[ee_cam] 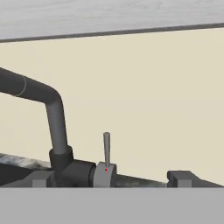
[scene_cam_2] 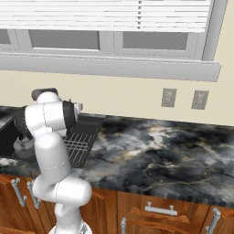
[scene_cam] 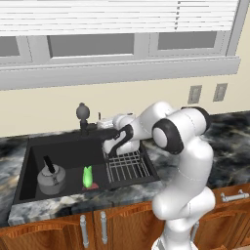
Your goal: Pick the jar and kettle and place them in the sink. Then turn on the water.
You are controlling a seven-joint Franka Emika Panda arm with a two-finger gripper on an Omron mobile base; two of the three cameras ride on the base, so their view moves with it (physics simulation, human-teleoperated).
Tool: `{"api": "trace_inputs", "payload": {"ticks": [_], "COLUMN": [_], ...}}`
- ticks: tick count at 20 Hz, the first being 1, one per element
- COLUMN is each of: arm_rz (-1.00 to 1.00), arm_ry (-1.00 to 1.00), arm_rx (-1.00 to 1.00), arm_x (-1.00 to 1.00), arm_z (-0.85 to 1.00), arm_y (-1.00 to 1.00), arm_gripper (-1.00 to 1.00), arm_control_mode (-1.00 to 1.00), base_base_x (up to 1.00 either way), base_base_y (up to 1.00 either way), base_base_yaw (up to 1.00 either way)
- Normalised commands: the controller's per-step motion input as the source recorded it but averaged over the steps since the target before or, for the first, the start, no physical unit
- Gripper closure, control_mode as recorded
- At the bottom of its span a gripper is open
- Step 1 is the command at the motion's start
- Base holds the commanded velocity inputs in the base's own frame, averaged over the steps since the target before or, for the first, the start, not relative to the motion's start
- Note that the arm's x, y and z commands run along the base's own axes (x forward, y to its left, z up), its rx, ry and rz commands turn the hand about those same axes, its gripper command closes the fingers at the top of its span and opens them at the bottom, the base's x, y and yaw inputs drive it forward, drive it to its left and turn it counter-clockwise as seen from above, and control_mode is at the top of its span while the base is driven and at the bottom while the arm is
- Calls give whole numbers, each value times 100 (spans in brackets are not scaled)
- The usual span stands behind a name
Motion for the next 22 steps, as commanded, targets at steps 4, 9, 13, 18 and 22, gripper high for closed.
{"api": "trace_inputs", "payload": {"ticks": [4,9,13,18,22], "arm_rz": [0,0,0,0,-2], "arm_ry": [0,-2,-1,0,0], "arm_rx": [0,0,0,0,0], "arm_x": [7,9,14,19,22], "arm_z": [-15,-12,-11,-11,-4], "arm_y": [-1,-8,0,0,1], "arm_gripper": [-100,-100,-100,-100,-100], "arm_control_mode": [-100,-100,-100,-100,-100], "base_base_x": [0,0,0,0,0], "base_base_y": [0,0,0,0,0], "base_base_yaw": [0,0,0,0,0]}}
